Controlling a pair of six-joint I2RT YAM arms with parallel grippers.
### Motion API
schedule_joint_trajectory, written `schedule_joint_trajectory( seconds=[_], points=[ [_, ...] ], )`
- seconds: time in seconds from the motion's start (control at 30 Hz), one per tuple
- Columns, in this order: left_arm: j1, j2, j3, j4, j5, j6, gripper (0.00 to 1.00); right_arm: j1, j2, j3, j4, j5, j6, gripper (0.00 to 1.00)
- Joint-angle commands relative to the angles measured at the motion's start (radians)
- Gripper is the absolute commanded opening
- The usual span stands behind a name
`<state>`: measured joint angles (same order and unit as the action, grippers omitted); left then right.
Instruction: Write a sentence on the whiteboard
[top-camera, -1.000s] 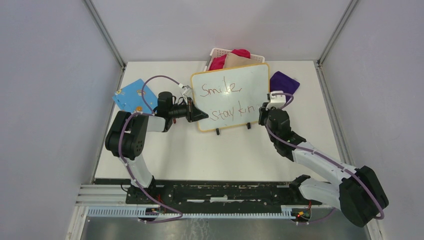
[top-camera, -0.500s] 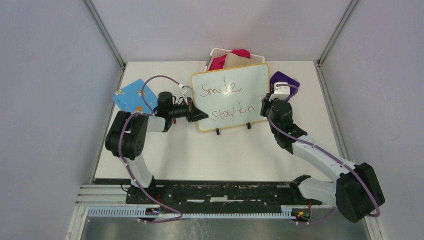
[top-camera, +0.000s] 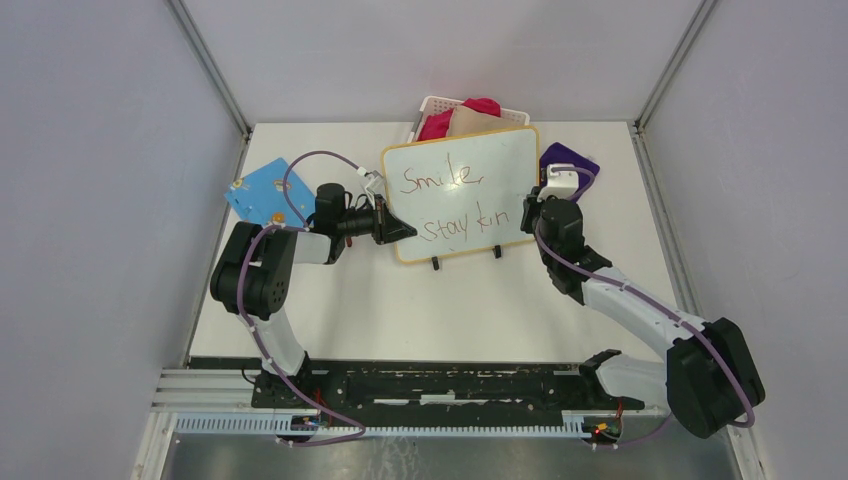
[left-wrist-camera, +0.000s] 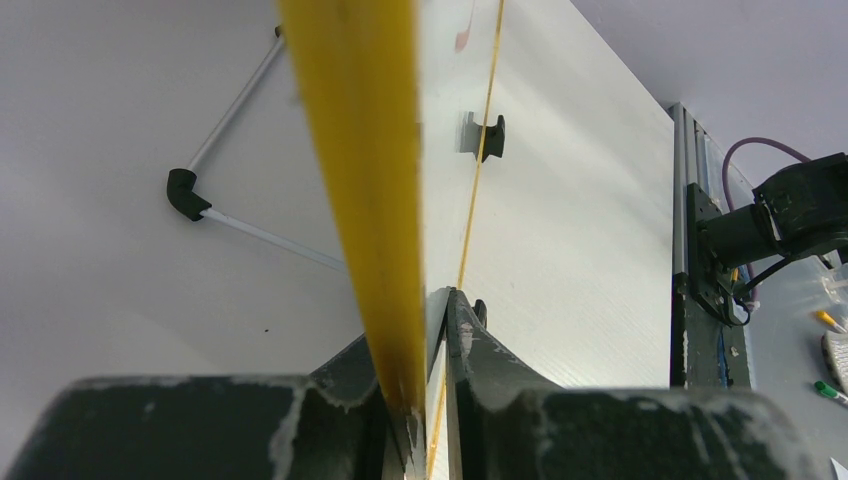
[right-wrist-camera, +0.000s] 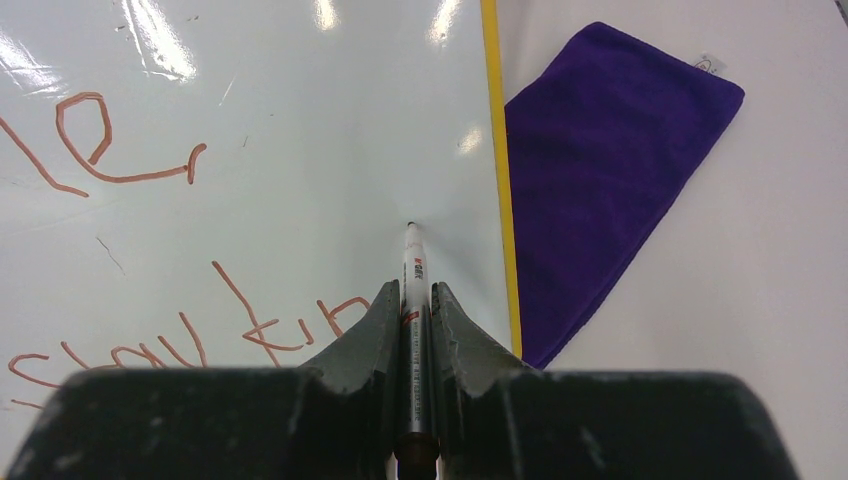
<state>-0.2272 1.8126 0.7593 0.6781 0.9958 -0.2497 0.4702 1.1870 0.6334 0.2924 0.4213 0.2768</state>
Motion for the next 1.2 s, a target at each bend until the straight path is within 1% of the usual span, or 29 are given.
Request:
schedule_joint_trajectory(
  seconds=[0.0,0.83,1.0,1.17],
  points=[
    [-0.032,0.057,-0.020,-0.175,-0.143,0.087,0.02,-0.005,-0.001,-0.004,0.052,-0.009,0.020,0.00],
    [-0.034,0.058,-0.020,-0.175,-0.143,0.087,0.02,-0.005,-0.056,-0.179,0.056,-0.030,0.057,0.00],
    [-0.035,0.059,-0.019,-0.176,-0.143,0.087,0.02,-0.004,-0.055,-0.185,0.056,-0.034,0.064,0.00],
    [-0.037,0.057,-0.018,-0.180,-0.145,0.090,0.02,-0.003,-0.045,-0.144,0.050,-0.026,0.060,0.00]
  ],
)
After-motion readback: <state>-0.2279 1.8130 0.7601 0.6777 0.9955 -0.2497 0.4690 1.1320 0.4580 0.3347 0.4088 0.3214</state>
